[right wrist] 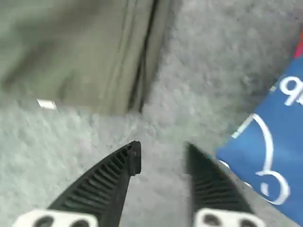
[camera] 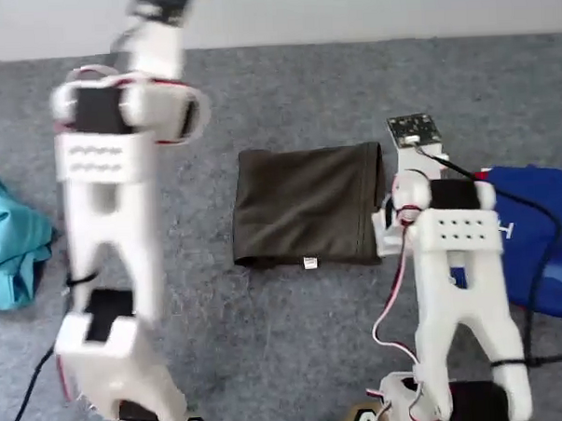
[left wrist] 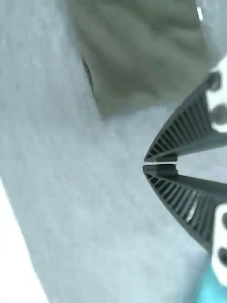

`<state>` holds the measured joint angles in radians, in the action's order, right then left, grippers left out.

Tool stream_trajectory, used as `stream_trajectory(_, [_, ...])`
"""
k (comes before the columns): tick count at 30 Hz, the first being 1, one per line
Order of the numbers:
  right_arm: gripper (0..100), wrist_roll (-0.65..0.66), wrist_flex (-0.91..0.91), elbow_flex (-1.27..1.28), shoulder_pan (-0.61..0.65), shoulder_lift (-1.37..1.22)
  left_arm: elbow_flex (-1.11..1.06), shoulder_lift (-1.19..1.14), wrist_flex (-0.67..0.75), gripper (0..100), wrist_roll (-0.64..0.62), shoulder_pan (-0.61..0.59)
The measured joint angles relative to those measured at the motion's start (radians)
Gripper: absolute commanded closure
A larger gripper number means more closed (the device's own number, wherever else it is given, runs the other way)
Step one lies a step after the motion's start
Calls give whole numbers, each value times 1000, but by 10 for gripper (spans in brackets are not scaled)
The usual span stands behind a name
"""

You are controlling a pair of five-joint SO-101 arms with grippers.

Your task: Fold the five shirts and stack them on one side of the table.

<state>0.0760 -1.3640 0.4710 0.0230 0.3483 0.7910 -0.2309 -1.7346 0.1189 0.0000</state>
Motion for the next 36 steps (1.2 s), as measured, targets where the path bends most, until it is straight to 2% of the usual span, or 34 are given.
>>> stream_trajectory(3, [682,-87,63,0,55,-51,-115,138,0,984,49,-84])
stream_trajectory(7, [681,-132,169,0,123,-126,-222,290,0,984,118,-183])
stream_trajectory(17, [678,-215,422,0,227,-342,-387,474,0,984,137,-410])
stream_trajectory(22, [680,-310,419,-48,245,-459,-393,497,0,984,137,-440])
stream_trajectory(27, [682,-351,327,-172,247,-578,-393,497,0,984,137,-439])
stream_trajectory(29, [716,-356,285,-229,247,-631,-393,497,0,984,137,-440])
stream_trajectory(34, [943,-339,184,-381,233,-756,-393,497,0,984,137,-439])
stream_trajectory(36, [993,-288,157,-437,207,-801,-393,497,0,984,137,-439])
